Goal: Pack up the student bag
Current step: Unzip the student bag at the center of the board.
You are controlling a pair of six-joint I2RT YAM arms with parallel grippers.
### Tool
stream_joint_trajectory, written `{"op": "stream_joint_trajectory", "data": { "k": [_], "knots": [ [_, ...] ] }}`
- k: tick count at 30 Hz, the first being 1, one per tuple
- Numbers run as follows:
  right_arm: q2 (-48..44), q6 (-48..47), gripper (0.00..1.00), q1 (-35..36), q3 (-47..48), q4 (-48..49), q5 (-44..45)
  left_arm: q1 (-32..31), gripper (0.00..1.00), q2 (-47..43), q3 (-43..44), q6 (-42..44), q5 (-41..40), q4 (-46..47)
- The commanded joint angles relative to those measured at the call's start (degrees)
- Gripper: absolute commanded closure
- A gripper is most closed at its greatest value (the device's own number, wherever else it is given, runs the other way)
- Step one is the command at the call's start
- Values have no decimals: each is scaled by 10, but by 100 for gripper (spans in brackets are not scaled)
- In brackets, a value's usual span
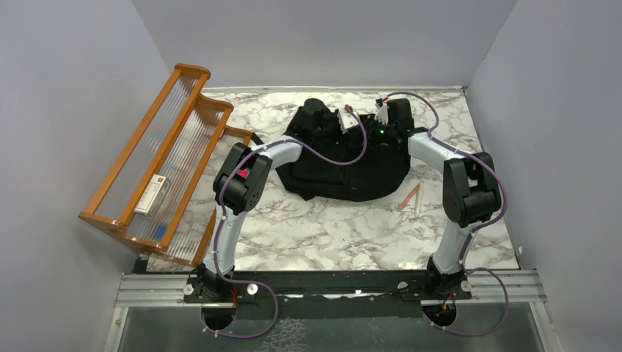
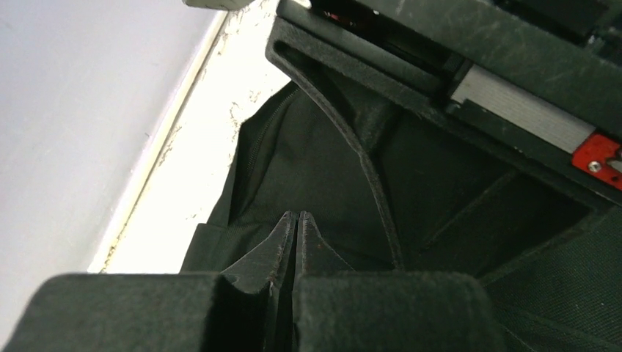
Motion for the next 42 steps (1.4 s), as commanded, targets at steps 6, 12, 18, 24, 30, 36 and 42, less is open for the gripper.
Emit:
{"op": "stream_joint_trajectory", "data": {
  "k": [6,12,18,24,30,36,42],
  "knots": [
    [-16,4,99,-4,-4,0,-11,5,100,-50,-32,-77,-29,9],
    [-14,10,99,-4,3,6,-3,12,100,-92,-83,-108,-40,2],
    [-6,15,100,-4,15,8,0,21,100,-127,-113,-146,-72,-4],
    [-5,22,99,-4,22,13,3,23,100,-140,-129,-168,-74,-19],
    [-5,28,100,-4,27,25,-6,22,100,-146,-145,-204,-56,-18],
    [-1,31,100,-4,37,30,-8,18,100,-157,-167,-220,-46,-14],
    [-1,26,93,-4,45,23,1,17,100,-163,-181,-230,-47,-1]
  ]
}}
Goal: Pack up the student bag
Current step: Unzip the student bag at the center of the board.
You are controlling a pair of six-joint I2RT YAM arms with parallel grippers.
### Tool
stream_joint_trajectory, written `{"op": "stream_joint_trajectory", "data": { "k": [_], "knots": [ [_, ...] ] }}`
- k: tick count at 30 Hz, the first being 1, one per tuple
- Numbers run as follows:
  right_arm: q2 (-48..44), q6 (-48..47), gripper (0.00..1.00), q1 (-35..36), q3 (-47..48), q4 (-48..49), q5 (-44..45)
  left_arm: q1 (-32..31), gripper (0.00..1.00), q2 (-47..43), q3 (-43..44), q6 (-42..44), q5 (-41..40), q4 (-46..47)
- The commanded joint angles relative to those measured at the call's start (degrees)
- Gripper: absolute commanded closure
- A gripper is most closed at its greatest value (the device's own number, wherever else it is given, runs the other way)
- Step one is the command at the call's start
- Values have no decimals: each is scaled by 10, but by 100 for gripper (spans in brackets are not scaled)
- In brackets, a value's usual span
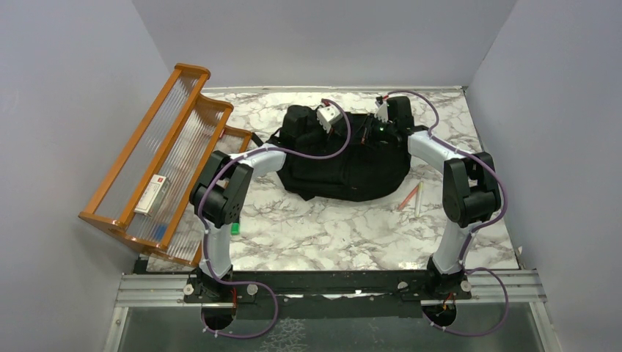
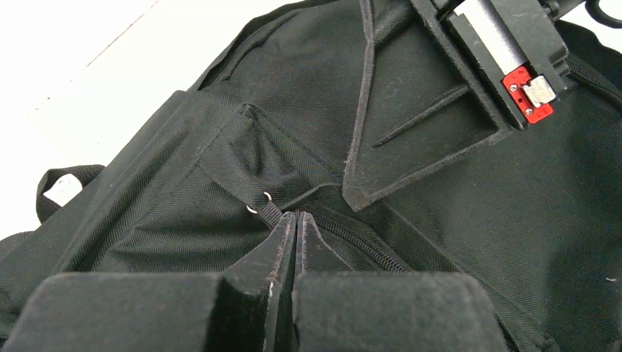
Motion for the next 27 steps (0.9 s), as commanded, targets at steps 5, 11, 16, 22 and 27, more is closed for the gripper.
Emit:
{"op": "stream_joint_trajectory", "data": {
  "k": [5,11,16,22,27],
  "knots": [
    [-2,-15,72,-4,54,4,23,-5,100,-28,-14,-21,18,10],
    [18,-36,57,-4,107,-47,40,-8,100,-26,-16,-20,21,12],
    [60,-48,53,-4,169,-104,46,-13,100,-24,-14,-20,25,14],
    [102,-59,50,-2,227,-153,52,-24,100,-13,0,-19,27,14],
    [132,-74,49,3,265,-184,57,-31,100,0,21,-20,27,14]
  ]
}}
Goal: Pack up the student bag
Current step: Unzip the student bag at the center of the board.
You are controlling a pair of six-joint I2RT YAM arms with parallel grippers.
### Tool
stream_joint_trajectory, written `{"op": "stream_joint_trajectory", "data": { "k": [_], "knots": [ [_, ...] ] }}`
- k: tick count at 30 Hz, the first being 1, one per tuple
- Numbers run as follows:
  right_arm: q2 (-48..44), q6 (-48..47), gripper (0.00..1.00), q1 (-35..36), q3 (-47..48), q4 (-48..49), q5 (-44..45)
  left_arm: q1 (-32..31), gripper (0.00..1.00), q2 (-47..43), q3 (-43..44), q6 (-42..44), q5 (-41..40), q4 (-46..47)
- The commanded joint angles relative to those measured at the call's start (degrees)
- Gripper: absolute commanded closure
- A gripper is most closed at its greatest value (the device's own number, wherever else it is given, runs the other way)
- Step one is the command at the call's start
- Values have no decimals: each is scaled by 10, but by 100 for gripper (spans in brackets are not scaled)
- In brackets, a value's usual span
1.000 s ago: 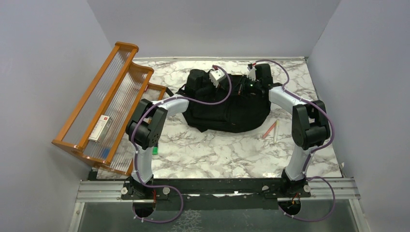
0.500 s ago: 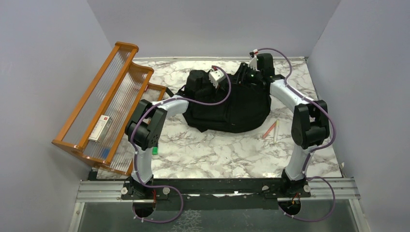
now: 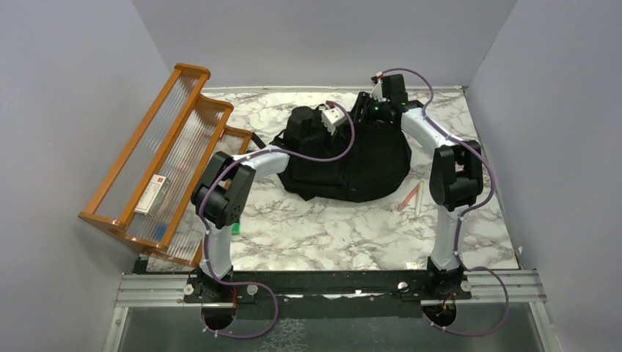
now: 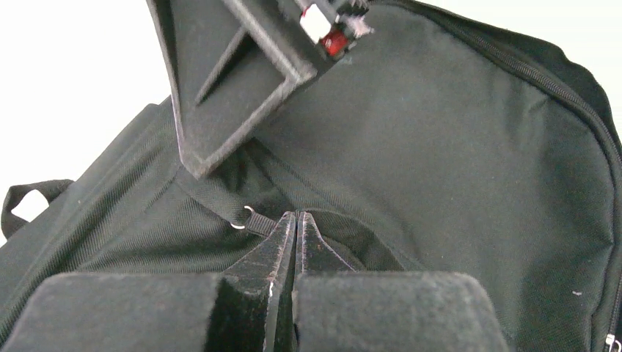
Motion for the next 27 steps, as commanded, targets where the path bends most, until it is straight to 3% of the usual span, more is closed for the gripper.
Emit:
{"op": "stream_joint_trajectory", "data": {
  "k": [1,11,14,16,19,27],
  "knots": [
    [26,-23,49,4,40,-49,14,-16,100,6,33,-8,26,6],
    [76,-42,49,14,96,-86,22,-37,100,37,78,-8,28,5],
    [82,-42,63,14,101,-85,22,-38,100,43,85,-13,24,4],
    [83,-40,82,14,100,-83,23,-38,100,43,86,-12,20,1],
    [83,-32,98,14,97,-70,20,-38,100,40,84,-11,16,-3],
    [71,10,99,10,82,-29,51,-38,100,14,53,-11,12,-16]
  ]
}}
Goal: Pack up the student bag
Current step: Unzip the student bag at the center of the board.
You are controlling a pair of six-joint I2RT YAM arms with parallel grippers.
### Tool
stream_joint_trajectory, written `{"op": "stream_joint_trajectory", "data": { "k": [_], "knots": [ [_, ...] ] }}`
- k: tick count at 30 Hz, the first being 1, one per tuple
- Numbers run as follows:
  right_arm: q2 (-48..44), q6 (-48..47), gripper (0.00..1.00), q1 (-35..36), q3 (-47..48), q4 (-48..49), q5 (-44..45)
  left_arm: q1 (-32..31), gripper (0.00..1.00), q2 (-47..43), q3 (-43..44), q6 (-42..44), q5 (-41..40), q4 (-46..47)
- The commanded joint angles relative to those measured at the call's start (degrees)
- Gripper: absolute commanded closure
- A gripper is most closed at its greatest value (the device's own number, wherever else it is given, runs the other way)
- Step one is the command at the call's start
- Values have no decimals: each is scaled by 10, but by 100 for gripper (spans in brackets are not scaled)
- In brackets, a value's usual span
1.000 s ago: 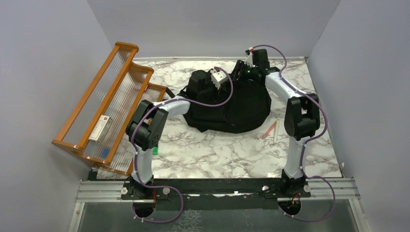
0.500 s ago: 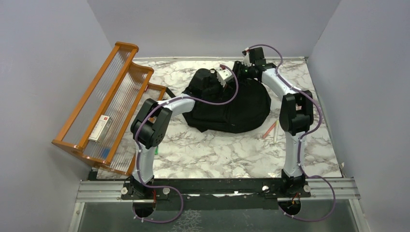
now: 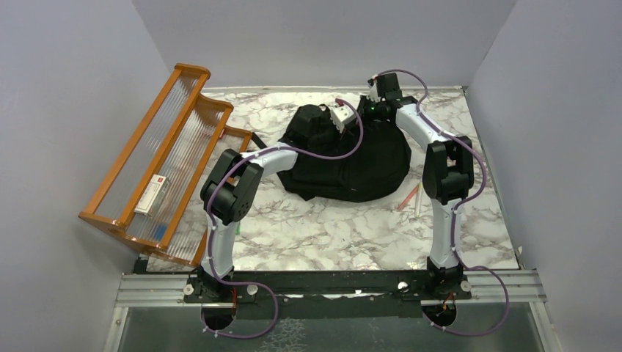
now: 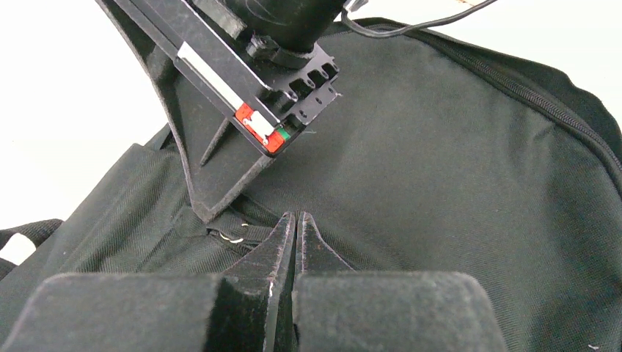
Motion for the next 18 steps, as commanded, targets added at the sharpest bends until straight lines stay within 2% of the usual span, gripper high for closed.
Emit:
{"op": "stream_joint_trajectory", "data": {
  "k": [1,18],
  "knots": [
    [2,34,99,0,-2,54,29,-16,100,-34,-20,-11,24,-9],
    [13,71,100,-31,-4,91,12,-30,100,-119,-135,-50,51,-10]
  ]
}}
